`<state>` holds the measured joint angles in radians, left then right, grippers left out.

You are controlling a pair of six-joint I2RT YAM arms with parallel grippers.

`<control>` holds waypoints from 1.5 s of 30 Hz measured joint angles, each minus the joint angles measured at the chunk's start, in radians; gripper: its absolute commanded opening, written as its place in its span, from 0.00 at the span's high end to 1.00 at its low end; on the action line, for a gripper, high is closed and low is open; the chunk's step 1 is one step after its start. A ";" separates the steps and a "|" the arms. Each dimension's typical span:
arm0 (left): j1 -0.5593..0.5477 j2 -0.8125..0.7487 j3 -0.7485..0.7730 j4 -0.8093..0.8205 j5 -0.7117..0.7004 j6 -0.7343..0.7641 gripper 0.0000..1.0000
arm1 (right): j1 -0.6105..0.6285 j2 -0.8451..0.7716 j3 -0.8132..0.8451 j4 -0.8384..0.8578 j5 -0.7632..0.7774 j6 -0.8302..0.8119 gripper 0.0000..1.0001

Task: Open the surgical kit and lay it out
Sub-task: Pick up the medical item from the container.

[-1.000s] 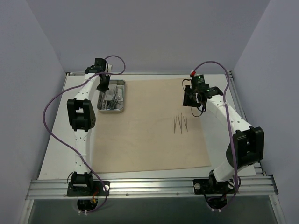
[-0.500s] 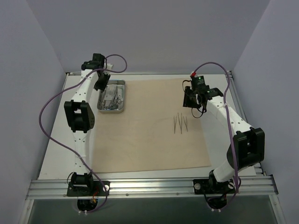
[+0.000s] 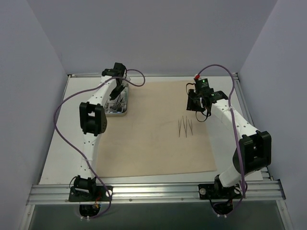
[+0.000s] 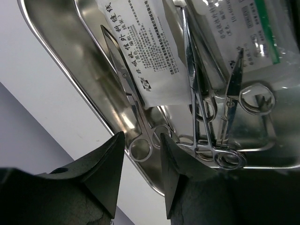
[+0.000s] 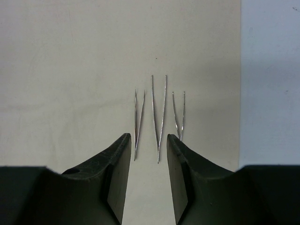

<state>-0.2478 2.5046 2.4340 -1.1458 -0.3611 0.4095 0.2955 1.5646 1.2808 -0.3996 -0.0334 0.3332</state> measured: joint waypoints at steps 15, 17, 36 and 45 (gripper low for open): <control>-0.014 0.014 -0.119 0.163 -0.149 0.050 0.57 | 0.001 0.000 0.000 0.000 0.000 0.000 0.67; -0.016 0.016 -0.119 0.174 -0.158 0.055 0.57 | 0.001 -0.001 0.000 0.000 0.000 0.000 0.67; -0.017 0.079 -0.119 0.200 -0.230 0.088 0.60 | 0.001 -0.022 -0.033 0.007 0.000 0.005 0.67; -0.017 0.082 -0.118 0.200 -0.238 0.096 0.65 | 0.001 -0.026 -0.033 0.014 0.000 0.006 0.67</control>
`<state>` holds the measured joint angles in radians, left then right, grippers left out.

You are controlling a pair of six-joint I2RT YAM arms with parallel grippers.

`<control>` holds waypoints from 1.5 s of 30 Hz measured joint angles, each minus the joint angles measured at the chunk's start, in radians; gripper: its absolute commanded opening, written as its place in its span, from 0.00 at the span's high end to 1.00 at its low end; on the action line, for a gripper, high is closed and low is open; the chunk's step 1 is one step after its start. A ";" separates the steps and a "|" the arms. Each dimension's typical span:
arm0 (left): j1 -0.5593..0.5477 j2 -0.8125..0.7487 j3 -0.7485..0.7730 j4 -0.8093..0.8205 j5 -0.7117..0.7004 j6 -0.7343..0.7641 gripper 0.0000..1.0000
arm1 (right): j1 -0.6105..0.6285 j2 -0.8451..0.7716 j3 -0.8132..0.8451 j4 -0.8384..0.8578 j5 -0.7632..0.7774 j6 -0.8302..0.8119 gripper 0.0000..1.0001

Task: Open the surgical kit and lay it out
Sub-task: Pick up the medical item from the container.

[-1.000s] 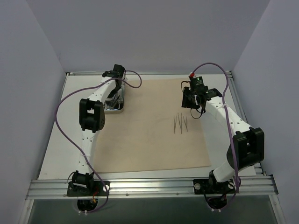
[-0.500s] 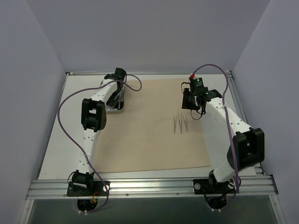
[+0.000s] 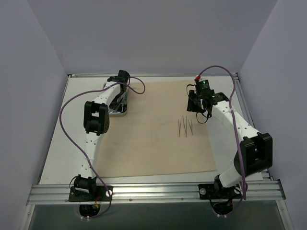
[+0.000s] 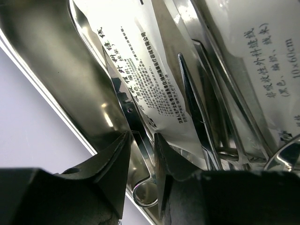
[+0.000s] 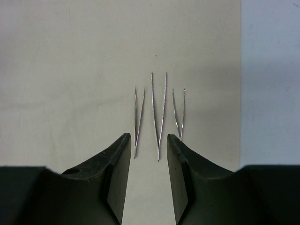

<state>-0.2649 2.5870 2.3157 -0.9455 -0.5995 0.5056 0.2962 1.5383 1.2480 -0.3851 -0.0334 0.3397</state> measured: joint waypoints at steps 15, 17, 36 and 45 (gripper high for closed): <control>-0.001 0.031 0.041 0.001 -0.042 -0.007 0.83 | 0.000 -0.026 -0.012 0.000 0.000 0.000 0.66; -0.002 0.032 0.044 0.002 -0.051 -0.005 0.90 | 0.000 -0.027 -0.012 0.000 0.000 0.000 0.66; -0.002 0.031 0.078 -0.005 -0.032 -0.005 0.98 | 0.000 -0.033 -0.016 0.001 0.000 0.000 0.66; -0.008 0.005 0.078 -0.008 -0.002 -0.011 0.98 | 0.000 -0.052 -0.018 0.003 0.000 0.000 0.66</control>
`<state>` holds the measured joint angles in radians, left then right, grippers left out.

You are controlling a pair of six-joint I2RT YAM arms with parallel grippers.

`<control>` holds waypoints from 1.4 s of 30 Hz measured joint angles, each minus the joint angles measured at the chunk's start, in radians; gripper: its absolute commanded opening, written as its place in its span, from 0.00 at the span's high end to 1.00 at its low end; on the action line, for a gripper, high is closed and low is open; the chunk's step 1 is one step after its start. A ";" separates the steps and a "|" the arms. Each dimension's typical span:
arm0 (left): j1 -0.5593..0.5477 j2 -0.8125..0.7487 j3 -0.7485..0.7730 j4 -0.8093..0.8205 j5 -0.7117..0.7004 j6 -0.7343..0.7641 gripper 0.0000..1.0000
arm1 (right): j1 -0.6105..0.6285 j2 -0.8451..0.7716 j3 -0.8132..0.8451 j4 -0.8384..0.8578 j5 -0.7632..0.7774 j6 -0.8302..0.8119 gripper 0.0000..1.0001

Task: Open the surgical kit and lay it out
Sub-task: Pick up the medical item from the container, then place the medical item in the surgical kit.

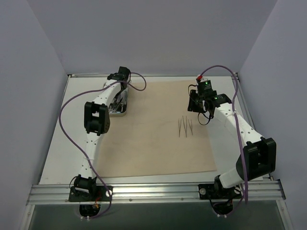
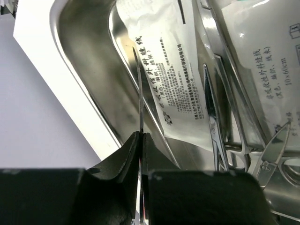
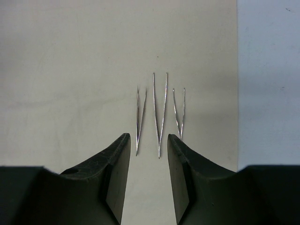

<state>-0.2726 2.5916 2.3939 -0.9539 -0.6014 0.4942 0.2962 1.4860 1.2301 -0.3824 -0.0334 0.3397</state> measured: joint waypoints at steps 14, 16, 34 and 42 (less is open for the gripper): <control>-0.001 -0.035 0.026 -0.048 0.021 -0.005 0.98 | 0.000 -0.003 0.000 0.005 0.000 0.000 0.66; -0.001 -0.046 0.035 -0.064 0.040 -0.018 0.98 | 0.000 -0.003 0.000 0.005 0.000 0.000 0.66; -0.072 -0.484 0.040 -0.168 0.403 -0.195 0.98 | 0.008 -0.022 0.086 0.172 -0.106 0.195 0.57; -0.221 -0.620 -0.094 -0.145 0.447 -0.179 0.98 | 0.078 0.048 0.072 0.488 -0.143 0.565 0.47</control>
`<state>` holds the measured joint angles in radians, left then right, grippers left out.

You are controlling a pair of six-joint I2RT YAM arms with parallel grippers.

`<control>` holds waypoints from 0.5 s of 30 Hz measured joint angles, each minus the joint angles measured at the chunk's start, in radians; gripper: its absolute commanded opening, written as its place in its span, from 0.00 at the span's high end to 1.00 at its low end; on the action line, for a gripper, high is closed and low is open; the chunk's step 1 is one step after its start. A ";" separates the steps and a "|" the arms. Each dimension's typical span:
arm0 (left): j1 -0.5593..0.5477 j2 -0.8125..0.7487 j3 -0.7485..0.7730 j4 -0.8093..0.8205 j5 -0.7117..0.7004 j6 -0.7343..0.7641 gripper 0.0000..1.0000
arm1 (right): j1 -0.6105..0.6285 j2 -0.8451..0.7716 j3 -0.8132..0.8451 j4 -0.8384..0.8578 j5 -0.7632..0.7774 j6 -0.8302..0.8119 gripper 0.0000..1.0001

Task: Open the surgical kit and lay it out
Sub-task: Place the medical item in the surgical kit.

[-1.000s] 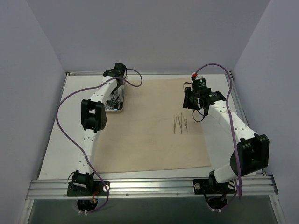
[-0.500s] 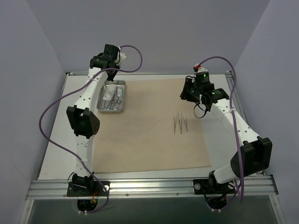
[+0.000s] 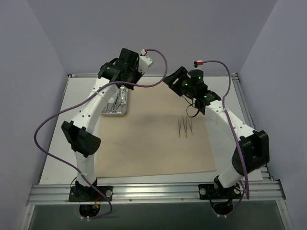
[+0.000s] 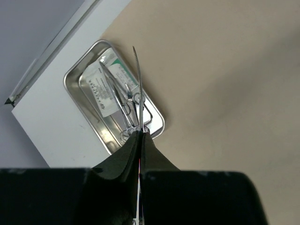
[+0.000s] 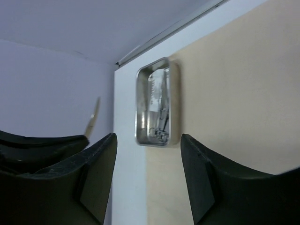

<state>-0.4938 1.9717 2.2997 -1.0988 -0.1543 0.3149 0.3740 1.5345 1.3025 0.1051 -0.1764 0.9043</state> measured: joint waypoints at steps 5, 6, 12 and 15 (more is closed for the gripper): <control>-0.058 -0.001 -0.040 0.000 0.018 0.000 0.98 | 0.115 0.119 0.001 0.191 -0.022 0.173 0.49; -0.064 -0.001 -0.040 0.002 0.022 -0.003 0.98 | 0.133 0.130 0.001 0.201 -0.024 0.187 0.50; -0.079 -0.003 -0.040 0.005 0.053 -0.031 0.98 | 0.174 0.161 -0.016 0.312 -0.032 0.307 0.56; -0.084 -0.008 -0.047 0.007 0.064 -0.046 0.98 | 0.170 0.162 -0.020 0.355 -0.032 0.346 0.57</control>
<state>-0.5777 1.9640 2.2528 -1.0916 -0.0898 0.2691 0.5442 1.6966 1.2827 0.4603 -0.2085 1.2499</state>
